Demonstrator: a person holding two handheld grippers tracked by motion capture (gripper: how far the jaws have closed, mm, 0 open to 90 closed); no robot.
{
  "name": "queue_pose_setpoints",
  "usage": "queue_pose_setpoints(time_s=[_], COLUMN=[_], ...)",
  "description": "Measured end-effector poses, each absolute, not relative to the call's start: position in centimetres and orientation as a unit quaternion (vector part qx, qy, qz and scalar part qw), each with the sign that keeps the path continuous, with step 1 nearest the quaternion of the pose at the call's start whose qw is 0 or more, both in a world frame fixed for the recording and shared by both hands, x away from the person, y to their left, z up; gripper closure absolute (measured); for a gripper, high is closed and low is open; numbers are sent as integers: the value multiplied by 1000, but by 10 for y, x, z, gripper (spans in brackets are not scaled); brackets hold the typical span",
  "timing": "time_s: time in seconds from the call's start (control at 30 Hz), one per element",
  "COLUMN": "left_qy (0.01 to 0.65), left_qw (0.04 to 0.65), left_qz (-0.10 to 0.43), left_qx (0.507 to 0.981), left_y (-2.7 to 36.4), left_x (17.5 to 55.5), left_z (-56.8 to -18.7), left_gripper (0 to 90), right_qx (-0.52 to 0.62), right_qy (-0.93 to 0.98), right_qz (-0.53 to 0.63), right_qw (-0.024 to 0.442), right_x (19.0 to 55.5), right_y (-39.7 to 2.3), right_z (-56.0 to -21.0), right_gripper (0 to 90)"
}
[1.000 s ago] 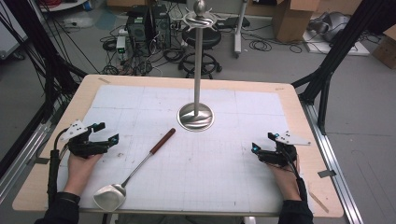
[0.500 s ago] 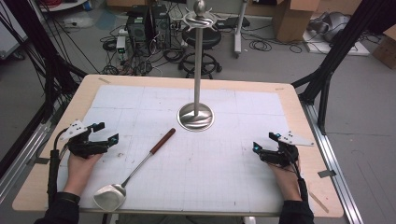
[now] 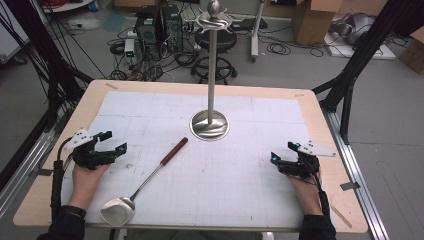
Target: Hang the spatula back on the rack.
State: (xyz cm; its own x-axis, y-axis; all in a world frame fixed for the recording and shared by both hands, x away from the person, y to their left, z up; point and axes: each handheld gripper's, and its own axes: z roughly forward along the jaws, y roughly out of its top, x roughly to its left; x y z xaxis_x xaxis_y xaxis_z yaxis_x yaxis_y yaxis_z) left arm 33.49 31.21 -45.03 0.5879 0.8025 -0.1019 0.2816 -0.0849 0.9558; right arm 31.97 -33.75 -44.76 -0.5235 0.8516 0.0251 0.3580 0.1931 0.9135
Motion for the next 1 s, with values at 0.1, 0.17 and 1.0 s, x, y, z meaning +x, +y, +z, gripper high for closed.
queue_pose_setpoints(time_s=[0.1, 0.17, 1.0], left_qy=[388, 389, 339], left_qw=[554, 552, 562], left_qz=[236, 238, 236], left_qx=[698, 698, 717], left_y=[312, 312, 271], left_x=[335, 335, 306], left_z=[-450, -450, -381], left_gripper=[166, 166, 179], right_qx=[414, 412, 411], right_qy=[729, 731, 734], right_qz=[480, 479, 475], right_qw=[258, 260, 256], right_x=[319, 319, 320], right_y=[-337, -337, -336], right_z=[-448, -448, -448], right_gripper=[171, 171, 193])
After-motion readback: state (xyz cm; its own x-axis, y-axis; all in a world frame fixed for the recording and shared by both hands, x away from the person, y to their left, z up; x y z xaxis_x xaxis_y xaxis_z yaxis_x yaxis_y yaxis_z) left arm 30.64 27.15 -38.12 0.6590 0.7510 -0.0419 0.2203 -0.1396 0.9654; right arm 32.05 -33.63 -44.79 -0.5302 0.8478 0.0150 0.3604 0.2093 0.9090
